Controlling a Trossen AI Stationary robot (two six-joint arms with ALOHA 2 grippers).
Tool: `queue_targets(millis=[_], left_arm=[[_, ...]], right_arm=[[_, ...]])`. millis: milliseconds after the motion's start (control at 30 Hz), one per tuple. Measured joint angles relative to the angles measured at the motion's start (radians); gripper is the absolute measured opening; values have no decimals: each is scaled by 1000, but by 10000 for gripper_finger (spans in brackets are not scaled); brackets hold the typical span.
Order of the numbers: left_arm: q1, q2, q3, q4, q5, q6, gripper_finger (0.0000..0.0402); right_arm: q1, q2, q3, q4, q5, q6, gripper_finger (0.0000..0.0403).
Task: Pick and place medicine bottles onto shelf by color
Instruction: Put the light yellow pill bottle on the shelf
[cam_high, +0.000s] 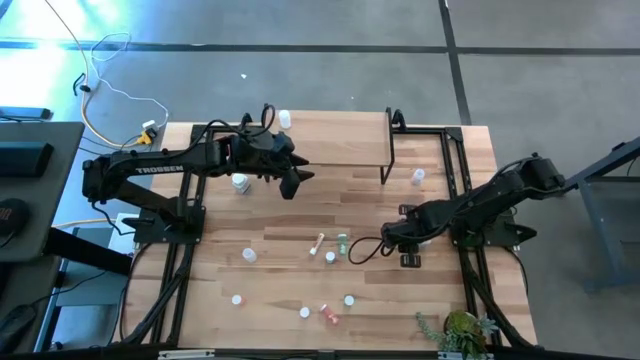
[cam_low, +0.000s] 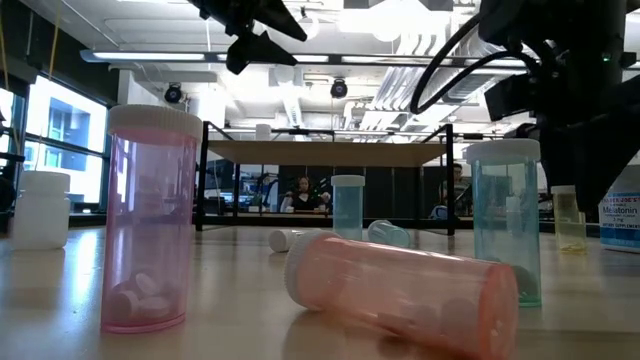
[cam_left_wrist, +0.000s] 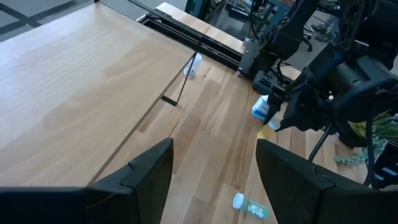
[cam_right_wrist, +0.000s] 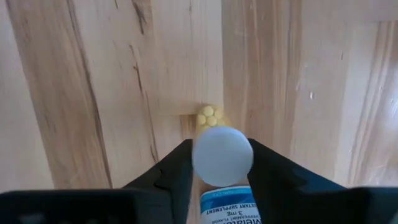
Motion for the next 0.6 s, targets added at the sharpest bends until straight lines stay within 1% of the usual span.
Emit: queue_targets(millis=[100,167,300,433,600], left_arm=[[0,0,0,0,0,2,217],[0,0,0,0,0,2,217],[0,0,0,0,0,7,217],[0,0,0,0,0,7,217],[0,0,0,0,0,9,217]], right_arm=[[0,-3,0,1,-1,0,93],[0,-3,0,1,-3,0,87],[0,-3,0,1,-5,25,95],[-3,-3,1,0,-43,57,100],[-5,-3,62,-34,-44,68,94]])
